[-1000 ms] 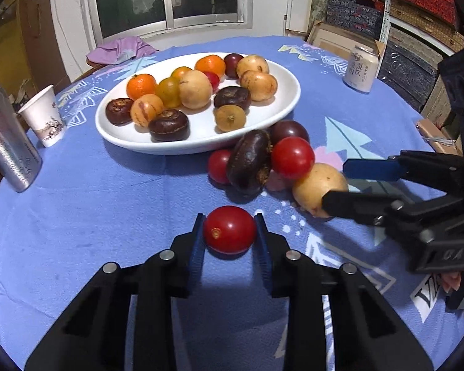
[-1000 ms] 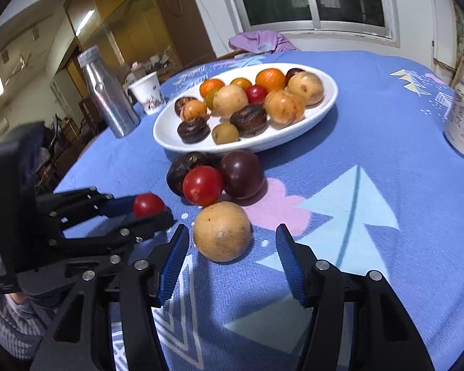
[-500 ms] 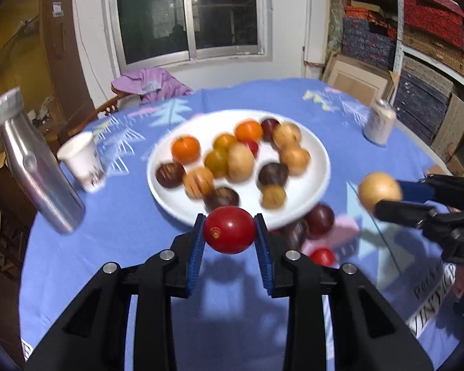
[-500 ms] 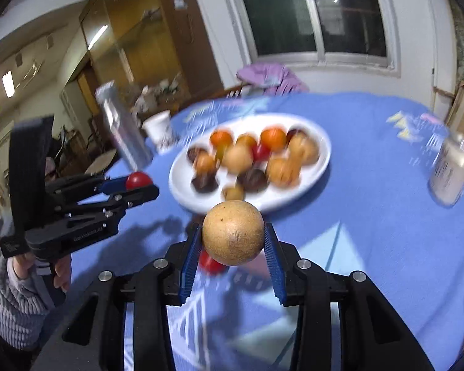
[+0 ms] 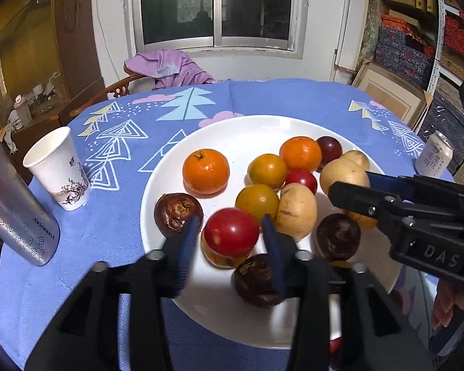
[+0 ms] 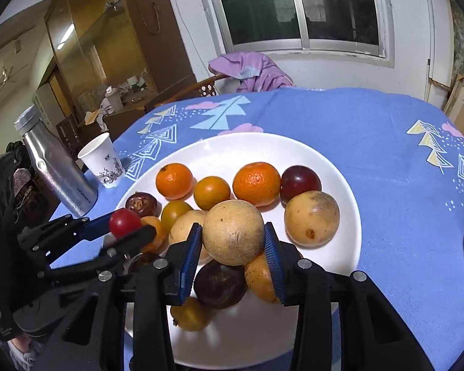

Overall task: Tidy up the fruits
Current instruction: 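Lower both fruits onto the white plate and open both grippers, then move both open grippers back to the remaining fruits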

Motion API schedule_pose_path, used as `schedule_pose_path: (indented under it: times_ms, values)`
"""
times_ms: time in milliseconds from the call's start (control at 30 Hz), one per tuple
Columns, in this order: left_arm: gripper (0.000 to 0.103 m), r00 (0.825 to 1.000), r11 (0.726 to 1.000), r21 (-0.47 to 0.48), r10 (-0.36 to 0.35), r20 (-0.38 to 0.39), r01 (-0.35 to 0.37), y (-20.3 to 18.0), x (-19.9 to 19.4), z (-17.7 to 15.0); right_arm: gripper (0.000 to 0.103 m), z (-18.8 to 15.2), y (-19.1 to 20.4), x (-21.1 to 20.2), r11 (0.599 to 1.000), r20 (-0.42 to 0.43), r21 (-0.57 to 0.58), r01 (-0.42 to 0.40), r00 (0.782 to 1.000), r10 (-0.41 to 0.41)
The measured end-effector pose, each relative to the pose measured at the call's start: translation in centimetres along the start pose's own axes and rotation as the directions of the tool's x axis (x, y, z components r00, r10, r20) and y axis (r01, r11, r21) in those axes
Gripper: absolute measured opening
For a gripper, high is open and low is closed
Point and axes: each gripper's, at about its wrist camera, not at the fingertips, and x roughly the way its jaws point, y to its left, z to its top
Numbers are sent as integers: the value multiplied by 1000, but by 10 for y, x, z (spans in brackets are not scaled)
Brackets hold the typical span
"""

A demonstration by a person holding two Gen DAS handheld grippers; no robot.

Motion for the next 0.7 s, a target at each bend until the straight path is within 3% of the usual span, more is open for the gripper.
schedule_pose_path:
  times_ms: [33, 67, 167, 300, 467, 700]
  values:
    - [72, 1000, 1000, -6, 13, 11, -13, 1, -1, -1, 42, -1, -1, 0, 1000, 1, 11, 1, 1000, -1]
    - [74, 999, 1000, -13, 27, 26, -27, 2, -4, -1, 44, -1, -2, -3, 1000, 7, 24, -9, 1000, 9]
    - [74, 999, 999, -32, 12, 38, -10, 5, -17, -3, 45, -3, -2, -25, 999, 43, 31, -26, 999, 25]
    - [80, 998, 999, -45, 9, 55, -6, 5, -43, -17, 56, -16, -3, -73, 998, 103, 30, -50, 994, 47]
    - [81, 999, 999, -31, -10, 47, 12, -7, -71, -46, 64, -56, -4, -125, 997, 154, 8, -79, 985, 77]
    - [82, 999, 996, 84, -6, 47, 2, -53, -74, -78, 65, -128, -8, -125, 995, 48, -30, -99, 994, 100]
